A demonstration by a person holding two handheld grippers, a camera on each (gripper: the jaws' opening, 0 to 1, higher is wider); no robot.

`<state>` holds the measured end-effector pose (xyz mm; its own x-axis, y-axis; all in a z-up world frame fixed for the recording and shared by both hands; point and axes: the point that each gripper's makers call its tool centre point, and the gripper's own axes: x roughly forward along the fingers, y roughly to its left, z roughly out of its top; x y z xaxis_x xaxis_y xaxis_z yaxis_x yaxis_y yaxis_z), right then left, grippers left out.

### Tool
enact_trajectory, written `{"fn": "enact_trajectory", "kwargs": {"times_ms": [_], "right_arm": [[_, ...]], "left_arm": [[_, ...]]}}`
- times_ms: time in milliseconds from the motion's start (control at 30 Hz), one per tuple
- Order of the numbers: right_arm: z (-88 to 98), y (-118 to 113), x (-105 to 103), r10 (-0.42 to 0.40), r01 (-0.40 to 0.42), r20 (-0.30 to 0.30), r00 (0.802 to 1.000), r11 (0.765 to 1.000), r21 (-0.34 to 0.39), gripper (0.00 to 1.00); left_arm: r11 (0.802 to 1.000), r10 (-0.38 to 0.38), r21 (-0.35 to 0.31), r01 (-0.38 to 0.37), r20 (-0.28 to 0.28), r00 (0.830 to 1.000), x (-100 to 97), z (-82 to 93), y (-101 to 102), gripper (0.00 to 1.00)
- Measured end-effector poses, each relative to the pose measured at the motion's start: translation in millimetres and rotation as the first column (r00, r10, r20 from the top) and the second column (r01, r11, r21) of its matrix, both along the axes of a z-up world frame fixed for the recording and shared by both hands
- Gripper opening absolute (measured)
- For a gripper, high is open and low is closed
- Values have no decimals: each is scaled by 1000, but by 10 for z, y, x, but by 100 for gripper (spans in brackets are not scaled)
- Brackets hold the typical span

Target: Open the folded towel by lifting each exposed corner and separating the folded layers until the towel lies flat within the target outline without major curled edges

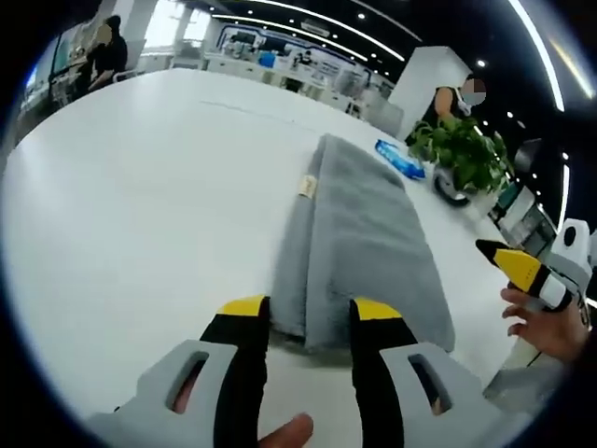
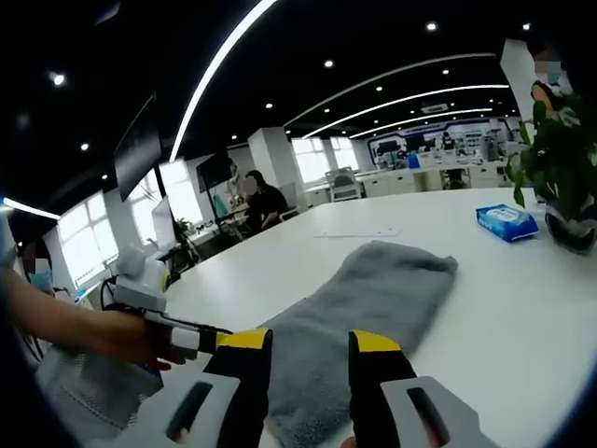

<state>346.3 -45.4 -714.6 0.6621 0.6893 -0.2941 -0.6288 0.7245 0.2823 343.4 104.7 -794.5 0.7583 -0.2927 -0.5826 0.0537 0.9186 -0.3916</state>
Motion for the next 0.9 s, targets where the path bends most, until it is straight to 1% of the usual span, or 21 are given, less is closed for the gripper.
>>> {"fn": "enact_trajectory", "kwargs": {"times_ms": [67, 167, 333, 467, 567, 667, 800, 833, 900], "right_arm": [[-5, -9, 6, -2, 2, 1, 1000, 1000, -5, 29], [-19, -23, 7, -5, 5, -3, 1000, 1000, -11, 28], [-41, -32, 6, -5, 5, -5, 1000, 1000, -23, 27], [-58, -9, -18, 4, -5, -17, 1000, 1000, -23, 25], [-65, 5, -32, 10, -10, -27, 1000, 1000, -18, 23], [-74, 10, -39, 12, -13, -30, 999, 1000, -19, 22], [-94, 12, -47, 14, -15, -40, 999, 1000, -23, 21], [-97, 13, -47, 15, -16, -40, 999, 1000, -23, 21], [-99, 22, -55, 18, -19, -49, 999, 1000, -13, 20]], "left_arm": [[1000, 7, 18, -7, 13, 1000, 9, 34, 37, 25], [1000, 13, 12, -13, 25, 1000, 26, 55, 36, 22], [998, -17, 53, 15, 41, 999, 35, 106, 14, 14], [996, -51, 73, 47, 52, 997, 34, 132, -32, 2], [991, -94, 98, 87, 74, 993, 41, 177, -90, 1], [989, -112, 108, 103, 78, 991, 42, 196, -126, 1], [987, -119, 113, 110, 76, 990, 45, 193, -121, 1], [988, -118, 106, 110, 77, 990, 45, 198, -126, 1], [991, -125, 65, 119, 96, 987, 61, 250, -180, 1]]}}
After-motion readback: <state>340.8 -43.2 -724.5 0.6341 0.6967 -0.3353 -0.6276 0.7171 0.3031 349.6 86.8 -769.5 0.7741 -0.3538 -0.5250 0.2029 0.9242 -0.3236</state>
